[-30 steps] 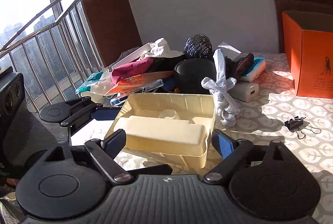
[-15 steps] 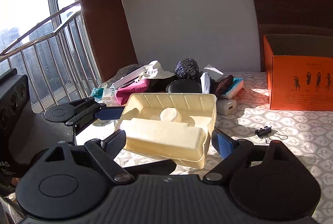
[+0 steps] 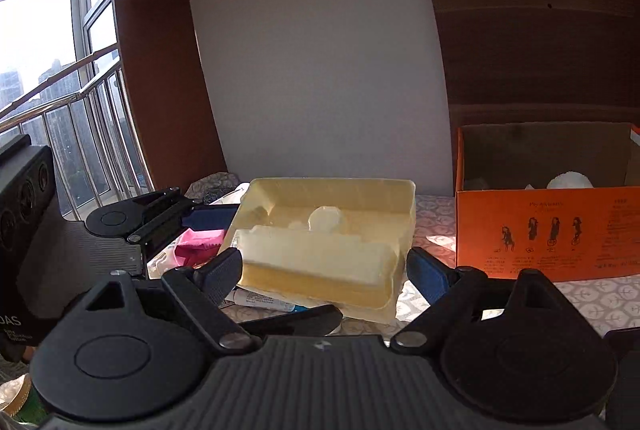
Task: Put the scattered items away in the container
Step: 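Grasp the cream plastic tray with both tools and lift it toward the orange box, then lower the cream tray into the orange box and open both tools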
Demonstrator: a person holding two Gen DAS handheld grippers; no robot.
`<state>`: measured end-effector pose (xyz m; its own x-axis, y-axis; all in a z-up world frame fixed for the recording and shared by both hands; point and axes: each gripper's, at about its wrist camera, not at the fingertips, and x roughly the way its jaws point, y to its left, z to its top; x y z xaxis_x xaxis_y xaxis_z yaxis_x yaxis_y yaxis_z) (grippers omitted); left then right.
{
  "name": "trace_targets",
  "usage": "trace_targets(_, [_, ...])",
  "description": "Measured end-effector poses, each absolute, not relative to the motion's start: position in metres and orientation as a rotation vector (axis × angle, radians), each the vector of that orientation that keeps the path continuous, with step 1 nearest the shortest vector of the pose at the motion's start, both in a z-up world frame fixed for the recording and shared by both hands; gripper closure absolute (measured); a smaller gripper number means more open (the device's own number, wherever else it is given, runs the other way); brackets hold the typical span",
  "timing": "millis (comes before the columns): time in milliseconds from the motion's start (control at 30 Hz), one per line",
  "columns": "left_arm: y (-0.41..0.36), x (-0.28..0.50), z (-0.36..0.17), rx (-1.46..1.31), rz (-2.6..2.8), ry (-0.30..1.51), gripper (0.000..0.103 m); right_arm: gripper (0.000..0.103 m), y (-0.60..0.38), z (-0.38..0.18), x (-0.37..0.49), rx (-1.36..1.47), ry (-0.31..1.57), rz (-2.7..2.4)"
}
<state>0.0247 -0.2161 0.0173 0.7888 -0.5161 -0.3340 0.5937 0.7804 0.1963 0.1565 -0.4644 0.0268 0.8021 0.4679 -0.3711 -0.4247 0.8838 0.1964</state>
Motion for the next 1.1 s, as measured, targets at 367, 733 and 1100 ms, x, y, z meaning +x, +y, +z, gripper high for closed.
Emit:
trace_targets(367, [-0.309, 0.111, 0.057, 0.328, -0.670, 0.230, 0.000, 0.012, -0.538, 0.067, 0.214, 0.147, 0.353, 0.366])
trace_targets(733, [-0.429, 0.214, 0.051, 0.361, -0.742, 0.367, 0.000, 0.012, -0.645, 0.060, 0.288, 0.255, 0.390, 0.209])
trace_targets(1100, [-0.464, 0.281, 0.013, 0.407, -0.682, 0.603, 0.000, 0.013, -0.680, 0.019, 0.334, 0.336, 0.510, 0.159])
